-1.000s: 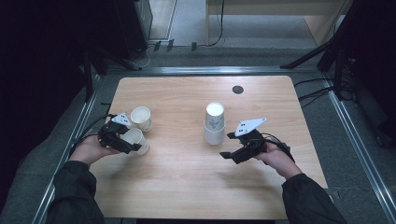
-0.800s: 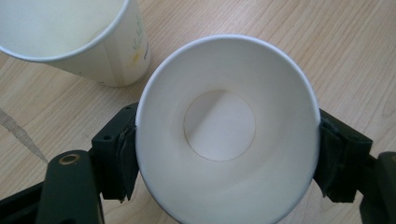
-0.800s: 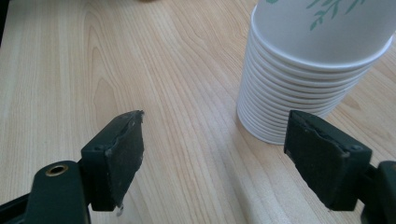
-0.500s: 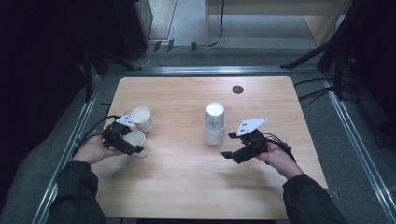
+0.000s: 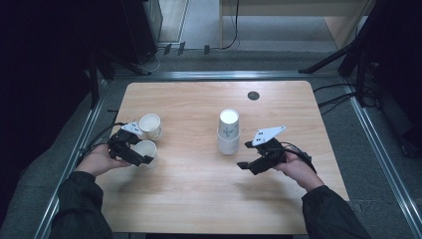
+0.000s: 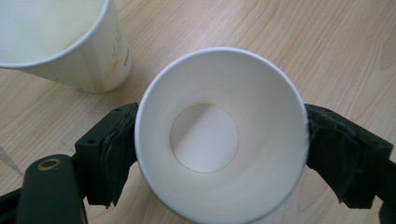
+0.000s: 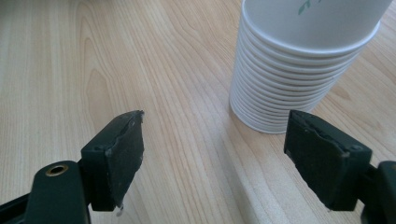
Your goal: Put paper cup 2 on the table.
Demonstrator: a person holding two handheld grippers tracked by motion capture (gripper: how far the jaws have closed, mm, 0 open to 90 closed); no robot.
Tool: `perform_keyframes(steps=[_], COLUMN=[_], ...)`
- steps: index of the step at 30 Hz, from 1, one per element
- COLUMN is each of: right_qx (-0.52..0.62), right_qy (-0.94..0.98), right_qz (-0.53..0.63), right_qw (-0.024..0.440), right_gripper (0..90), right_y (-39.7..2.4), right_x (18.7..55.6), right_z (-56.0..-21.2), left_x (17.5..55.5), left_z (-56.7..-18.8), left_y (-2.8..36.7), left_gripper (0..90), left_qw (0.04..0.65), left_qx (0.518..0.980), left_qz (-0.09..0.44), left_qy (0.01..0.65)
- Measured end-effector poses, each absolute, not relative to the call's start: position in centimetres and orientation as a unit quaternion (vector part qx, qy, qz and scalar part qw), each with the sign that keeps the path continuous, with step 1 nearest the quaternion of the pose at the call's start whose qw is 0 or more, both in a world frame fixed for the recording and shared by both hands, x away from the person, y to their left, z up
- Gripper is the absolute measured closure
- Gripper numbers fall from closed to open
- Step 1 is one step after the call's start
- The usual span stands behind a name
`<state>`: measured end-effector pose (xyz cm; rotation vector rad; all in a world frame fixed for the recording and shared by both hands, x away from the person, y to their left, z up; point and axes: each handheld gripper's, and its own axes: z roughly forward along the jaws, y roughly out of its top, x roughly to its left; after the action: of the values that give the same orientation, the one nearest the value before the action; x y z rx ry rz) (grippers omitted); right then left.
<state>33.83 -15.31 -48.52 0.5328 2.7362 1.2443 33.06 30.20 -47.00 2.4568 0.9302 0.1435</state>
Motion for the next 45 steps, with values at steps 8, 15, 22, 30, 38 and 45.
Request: perform_keyframes(steps=[8,15,22,30,38,45], right_qx=[0.173,0.175,0.174,0.174,0.176,0.182], right_qy=[0.895,0.895,0.895,0.895,0.896,0.896], right_qz=[0.408,0.408,0.409,0.407,0.404,0.402], right_qw=[0.045,0.044,0.044,0.047,0.049,0.051], right_gripper=[20.2,20.2,20.2,20.2,20.2,20.2], right_y=[-15.3,-15.4,-15.5,-15.7,-16.1,-16.4], right_x=[33.8,33.8,33.8,33.7,33.3,32.7], right_z=[-48.5,-48.5,-48.4,-48.4,-48.5,-48.6], left_x=[32.5,31.9,32.1,32.8,33.4,33.7], left_z=[-45.6,-43.5,-42.5,-42.3,-42.1,-42.5], left_y=[30.9,31.4,29.7,27.5,24.9,21.8], left_gripper=[15.2,15.3,15.3,15.4,15.9,16.0], left_qw=[0.267,0.309,0.315,0.325,0.338,0.328], left_qx=[0.897,0.882,0.882,0.881,0.882,0.897], left_qz=[0.063,0.077,0.075,0.057,0.044,0.055], left_qy=[0.347,0.348,0.344,0.34,0.325,0.293])
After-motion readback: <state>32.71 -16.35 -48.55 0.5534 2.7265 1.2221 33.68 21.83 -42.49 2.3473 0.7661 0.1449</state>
